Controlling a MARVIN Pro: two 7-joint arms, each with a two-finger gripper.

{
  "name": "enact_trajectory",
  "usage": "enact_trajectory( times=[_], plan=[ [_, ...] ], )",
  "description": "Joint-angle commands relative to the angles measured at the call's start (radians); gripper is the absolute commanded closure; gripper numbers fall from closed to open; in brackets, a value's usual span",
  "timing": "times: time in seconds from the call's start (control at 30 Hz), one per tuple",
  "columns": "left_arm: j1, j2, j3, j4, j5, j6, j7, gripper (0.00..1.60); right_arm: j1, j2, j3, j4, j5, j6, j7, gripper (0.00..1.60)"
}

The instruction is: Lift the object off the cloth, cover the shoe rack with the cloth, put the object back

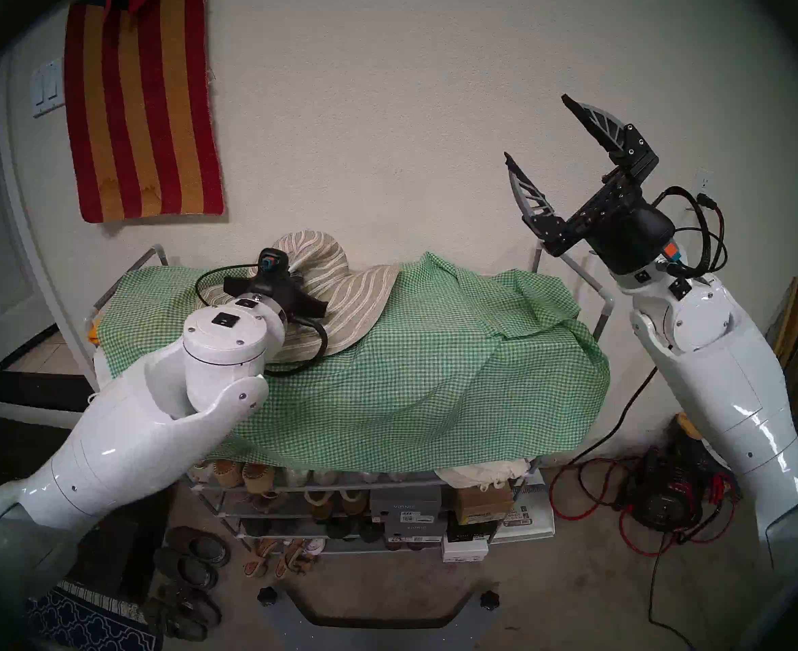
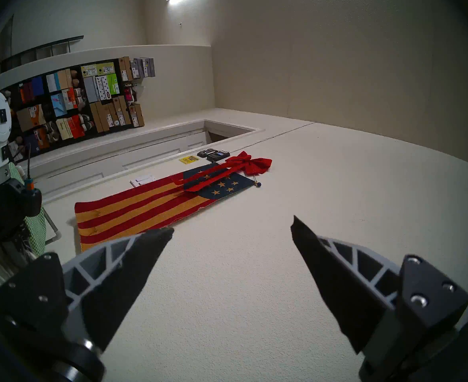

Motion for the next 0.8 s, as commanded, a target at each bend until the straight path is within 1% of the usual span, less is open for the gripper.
enact_trajectory(
  times=[0.0, 0.1, 0.17, 0.27, 0.33, 0.4, 0.5, 0.63, 0.77],
  plan=[
    [0.017, 0.018, -0.067, -0.063, 0.009, -0.073, 0.038, 1.6, -0.002, -0.001, -0.002, 0.001, -0.001, -0.001, 0.001, 0.0],
    [0.023, 0.023, -0.084, -0.067, 0.008, -0.087, 0.047, 1.6, -0.002, 0.0, -0.003, 0.001, -0.001, -0.002, 0.0, 0.0],
    [0.028, 0.029, -0.086, -0.069, 0.024, -0.103, 0.054, 1.6, -0.002, 0.0, -0.003, 0.002, -0.001, -0.002, 0.0, 0.0],
    [0.028, 0.036, -0.103, -0.071, 0.028, -0.114, 0.062, 1.6, -0.002, 0.0, -0.004, 0.002, -0.001, -0.002, 0.0, 0.0],
    [0.017, 0.044, -0.112, -0.066, 0.051, -0.129, 0.071, 1.6, -0.001, 0.001, -0.004, 0.001, -0.001, -0.002, -0.001, 0.0],
    [0.007, 0.05, -0.131, -0.066, 0.046, -0.127, 0.073, 1.6, -0.001, 0.001, -0.004, 0.001, -0.001, -0.002, -0.001, 0.0],
    [-0.004, 0.064, -0.154, -0.065, 0.06, -0.138, 0.08, 1.6, -0.001, 0.001, -0.004, 0.001, -0.001, -0.002, -0.002, 0.0],
    [-0.022, 0.072, -0.199, -0.048, 0.071, -0.158, 0.098, 1.6, -0.001, 0.002, -0.005, 0.001, -0.001, -0.002, -0.003, 0.0],
    [-0.048, 0.079, -0.269, -0.029, 0.054, -0.17, 0.111, 1.6, -0.001, 0.002, -0.005, 0.001, -0.001, -0.002, -0.003, 0.0]
  ],
)
